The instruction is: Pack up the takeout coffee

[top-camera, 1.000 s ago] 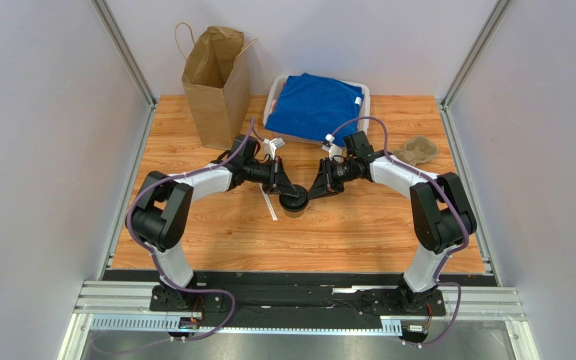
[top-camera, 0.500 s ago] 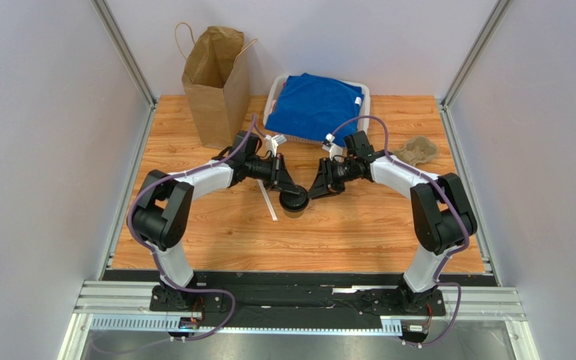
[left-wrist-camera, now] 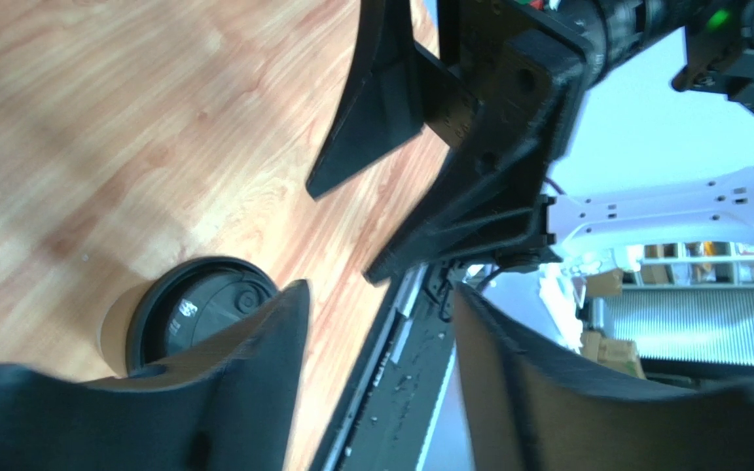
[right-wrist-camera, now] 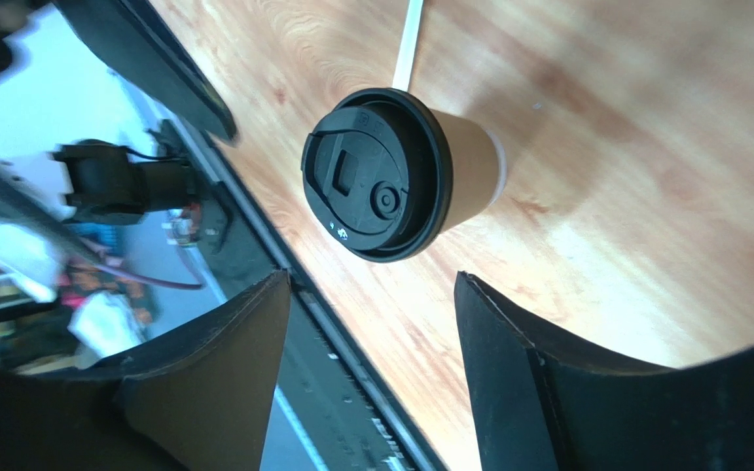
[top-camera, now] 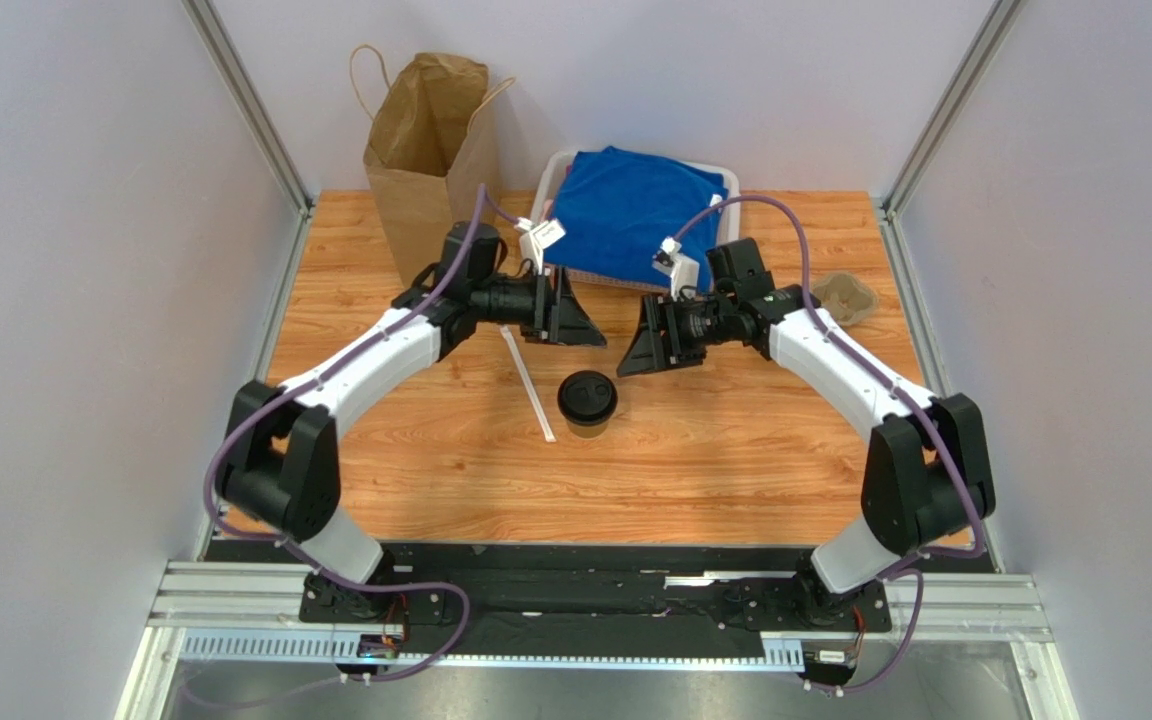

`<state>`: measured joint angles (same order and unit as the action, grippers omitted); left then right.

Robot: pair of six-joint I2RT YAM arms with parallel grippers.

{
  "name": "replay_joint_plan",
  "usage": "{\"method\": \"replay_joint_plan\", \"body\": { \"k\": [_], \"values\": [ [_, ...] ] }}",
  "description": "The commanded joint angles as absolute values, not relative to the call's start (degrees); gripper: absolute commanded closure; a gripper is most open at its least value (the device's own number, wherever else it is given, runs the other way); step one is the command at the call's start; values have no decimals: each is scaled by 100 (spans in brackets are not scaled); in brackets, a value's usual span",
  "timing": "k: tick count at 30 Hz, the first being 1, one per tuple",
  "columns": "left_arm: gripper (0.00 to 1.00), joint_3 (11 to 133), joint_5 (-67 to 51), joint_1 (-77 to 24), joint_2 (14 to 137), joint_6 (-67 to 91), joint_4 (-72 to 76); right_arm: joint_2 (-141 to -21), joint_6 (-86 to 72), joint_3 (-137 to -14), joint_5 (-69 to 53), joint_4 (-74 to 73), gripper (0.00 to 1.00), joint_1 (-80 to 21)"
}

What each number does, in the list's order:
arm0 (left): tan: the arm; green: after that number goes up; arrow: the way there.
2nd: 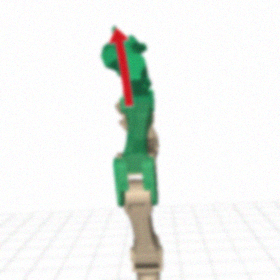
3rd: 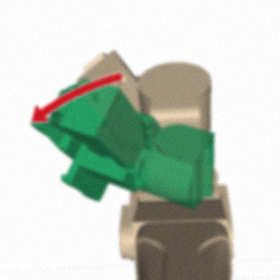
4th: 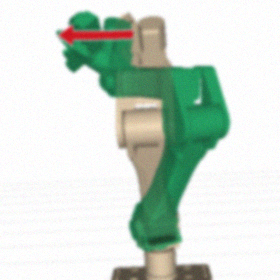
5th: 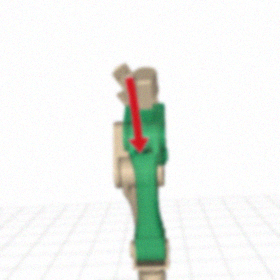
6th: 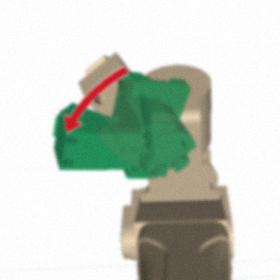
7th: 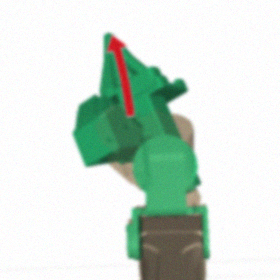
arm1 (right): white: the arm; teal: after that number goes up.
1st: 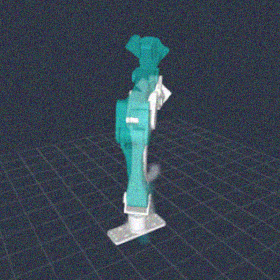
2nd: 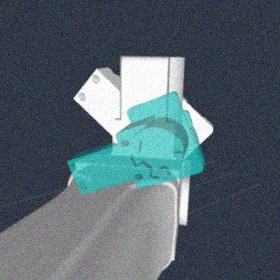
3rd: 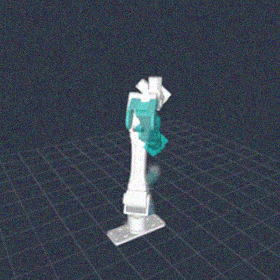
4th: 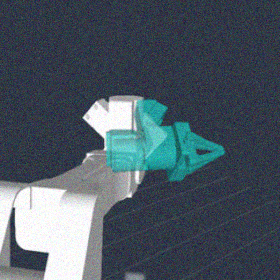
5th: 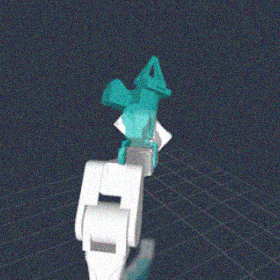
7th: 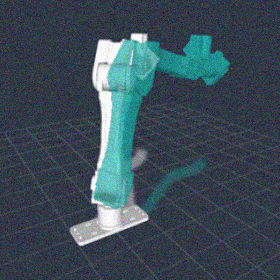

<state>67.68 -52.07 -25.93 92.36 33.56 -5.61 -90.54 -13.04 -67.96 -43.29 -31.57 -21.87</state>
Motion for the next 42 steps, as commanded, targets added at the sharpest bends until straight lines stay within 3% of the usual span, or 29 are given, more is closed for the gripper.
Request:
{"method": "replay_joint_plan", "body": {
  "k": [1,7,10,16,20,23,27,30,34,42],
  "values": [
    [30,6944,-4931,-2391,8237,2752,-1308,-8578,-205,-7119,-3335,-3646,33,-2504],
    [11,6628,-4606,-1223,6999,2322,-2231,-8113,-167,-6523,-2173,-3630,29,-3356],
    [10,6434,-4220,-783,6531,1952,-2802,-8016,-543,-6074,-2013,-3393,22,-3752],
    [11,5617,-3726,-466,5758,1670,-3295,-8261,-1298,-5810,-1450,-2743,21,-4280],
    [22,4679,-3849,-466,5555,1713,-3331,-8446,-1730,-5625,-1450,-2138,21,-4368],
    [35,4212,-4209,-483,5844,1994,-3270,-8692,-1889,-5633,-1371,-1917,21,-4447],
    [64,3815,-4438,-641,6300,2494,-2744,-9105,-2179,-5765,-1345,-1776,21,-4456],
    [78,3893,-4334,-1211,6686,2601,-2216,-9325,-2250,-5906,-1310,-1723,22,-4447],
    [85,3999,-4193,-1766,7276,3005,-1497,-9483,-2285,-6020,-1240,-1714,23,-4465],
    [89,4815,-4166,-1986,8786,3383,-818,-9782,-2364,-6161,-1134,-1609,25,-4342]
  ]
}}
